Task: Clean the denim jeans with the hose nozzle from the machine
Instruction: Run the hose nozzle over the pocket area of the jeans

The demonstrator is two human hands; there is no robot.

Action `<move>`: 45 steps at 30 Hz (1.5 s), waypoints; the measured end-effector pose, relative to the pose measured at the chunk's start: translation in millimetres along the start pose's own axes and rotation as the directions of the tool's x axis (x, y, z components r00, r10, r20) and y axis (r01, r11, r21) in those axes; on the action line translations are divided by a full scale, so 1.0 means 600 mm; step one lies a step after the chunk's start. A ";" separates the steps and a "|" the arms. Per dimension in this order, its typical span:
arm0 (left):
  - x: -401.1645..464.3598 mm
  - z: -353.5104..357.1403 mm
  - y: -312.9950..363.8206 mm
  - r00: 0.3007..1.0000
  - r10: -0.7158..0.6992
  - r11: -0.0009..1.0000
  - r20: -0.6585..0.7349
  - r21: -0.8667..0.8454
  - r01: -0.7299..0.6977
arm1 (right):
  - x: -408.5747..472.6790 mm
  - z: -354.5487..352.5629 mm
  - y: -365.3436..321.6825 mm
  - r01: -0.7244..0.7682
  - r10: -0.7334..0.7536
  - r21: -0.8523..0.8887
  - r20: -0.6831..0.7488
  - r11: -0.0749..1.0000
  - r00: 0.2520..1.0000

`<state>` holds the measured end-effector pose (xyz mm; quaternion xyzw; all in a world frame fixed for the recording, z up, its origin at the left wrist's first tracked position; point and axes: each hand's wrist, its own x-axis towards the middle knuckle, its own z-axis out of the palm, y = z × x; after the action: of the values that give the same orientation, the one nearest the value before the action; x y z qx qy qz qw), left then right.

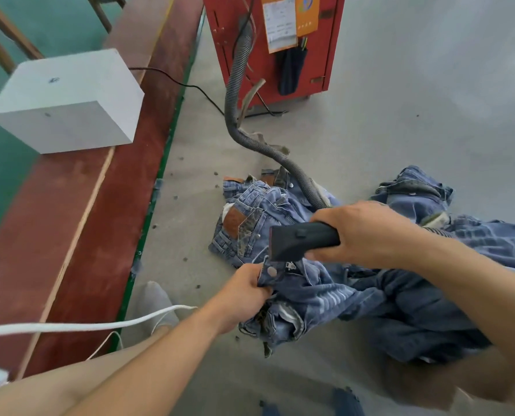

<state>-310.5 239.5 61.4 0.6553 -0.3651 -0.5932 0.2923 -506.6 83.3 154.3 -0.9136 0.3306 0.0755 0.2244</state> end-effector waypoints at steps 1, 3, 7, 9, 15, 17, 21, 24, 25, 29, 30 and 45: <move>0.000 0.001 0.000 1.000 0.004 1.000 0.002 0.015 -0.004 | 0.001 -0.009 0.007 -0.007 0.007 0.030 -0.008 1.000 1.000; 0.002 0.000 0.000 1.000 0.006 0.998 -0.010 0.056 -0.005 | -0.001 -0.031 0.027 -0.042 0.042 0.034 0.000 0.999 0.999; 0.006 -0.001 0.005 0.999 0.050 0.984 -0.008 0.172 -0.048 | -0.013 -0.042 0.050 -0.111 0.114 -0.046 0.076 0.993 0.990; 0.005 0.003 0.012 0.996 0.082 0.963 0.033 0.254 -0.088 | -0.014 -0.023 0.032 -0.074 0.077 -0.040 0.084 0.996 0.993; -0.008 0.016 0.022 0.996 0.074 0.980 0.041 0.181 -0.081 | -0.002 -0.020 0.018 -0.074 0.081 0.048 -0.156 0.996 0.984; -0.005 0.010 0.028 0.991 -0.064 0.984 0.115 -0.158 0.082 | -0.007 -0.038 0.037 -0.093 0.107 0.086 -0.166 0.992 0.980; -0.001 0.011 0.022 0.937 -0.336 0.910 0.096 -0.223 0.349 | -0.020 -0.045 0.053 -0.091 0.102 0.076 -0.163 0.993 0.981; 0.002 0.020 0.009 0.911 -0.408 0.875 0.056 -0.260 0.408 | -0.025 -0.029 0.050 -0.107 0.106 0.001 -0.090 0.994 0.990; 0.003 0.021 0.006 0.919 -0.388 0.866 0.073 -0.314 0.390 | -0.027 -0.025 0.049 -0.116 0.115 -0.013 -0.063 0.993 0.991; 0.003 0.022 0.006 0.952 -0.303 0.867 -0.035 -0.425 0.260 | -0.039 -0.029 0.048 -0.038 0.038 -0.054 0.006 0.998 0.999; 0.002 0.023 0.007 0.958 -0.280 0.872 -0.053 -0.432 0.231 | -0.043 -0.035 0.048 -0.028 0.029 -0.044 0.030 0.999 0.999; 0.000 0.016 0.026 0.981 -0.008 0.827 0.192 -0.550 0.114 | -0.034 -0.041 0.005 -0.016 0.019 0.033 -0.088 0.999 0.996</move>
<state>-322.1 231.3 73.2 0.4957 -0.1798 -0.7401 0.4174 -524.3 81.5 180.7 -0.9095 0.3492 0.0317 0.2233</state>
